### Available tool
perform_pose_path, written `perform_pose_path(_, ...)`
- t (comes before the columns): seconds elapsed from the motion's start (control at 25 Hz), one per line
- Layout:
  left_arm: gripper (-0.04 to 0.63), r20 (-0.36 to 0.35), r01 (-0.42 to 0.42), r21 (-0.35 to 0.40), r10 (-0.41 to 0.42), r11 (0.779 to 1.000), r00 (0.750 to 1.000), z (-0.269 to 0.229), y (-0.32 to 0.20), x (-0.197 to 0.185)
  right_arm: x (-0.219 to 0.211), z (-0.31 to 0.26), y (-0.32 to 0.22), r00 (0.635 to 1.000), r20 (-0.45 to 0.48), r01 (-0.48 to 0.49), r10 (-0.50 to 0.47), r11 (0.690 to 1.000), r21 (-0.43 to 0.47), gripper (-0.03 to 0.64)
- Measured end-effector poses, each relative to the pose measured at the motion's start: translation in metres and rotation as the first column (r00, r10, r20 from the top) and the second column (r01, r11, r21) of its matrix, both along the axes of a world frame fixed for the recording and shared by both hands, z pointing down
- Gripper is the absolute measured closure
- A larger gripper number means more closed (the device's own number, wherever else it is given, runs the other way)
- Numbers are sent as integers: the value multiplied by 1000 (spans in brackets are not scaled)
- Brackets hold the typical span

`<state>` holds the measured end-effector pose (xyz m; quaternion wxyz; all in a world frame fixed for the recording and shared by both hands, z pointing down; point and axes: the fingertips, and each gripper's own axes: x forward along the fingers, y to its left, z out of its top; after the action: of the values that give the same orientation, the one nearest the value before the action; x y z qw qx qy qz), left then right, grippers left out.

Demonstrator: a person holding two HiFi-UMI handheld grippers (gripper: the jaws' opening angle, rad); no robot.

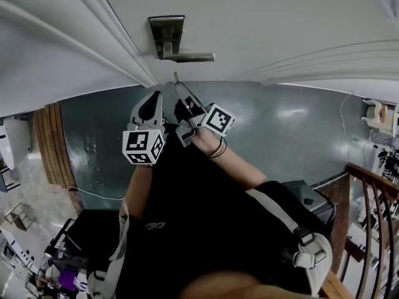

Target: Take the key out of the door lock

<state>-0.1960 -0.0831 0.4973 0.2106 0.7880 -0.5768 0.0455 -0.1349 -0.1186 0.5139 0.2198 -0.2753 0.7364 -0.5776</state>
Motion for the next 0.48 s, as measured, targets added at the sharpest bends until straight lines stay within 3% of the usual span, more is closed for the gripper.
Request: perform_pose_path(0.48, 568, 15, -54, -23, 54, 998, 998, 5, 15, 49, 47, -3, 26, 999, -33, -8, 9, 1000, 23, 586)
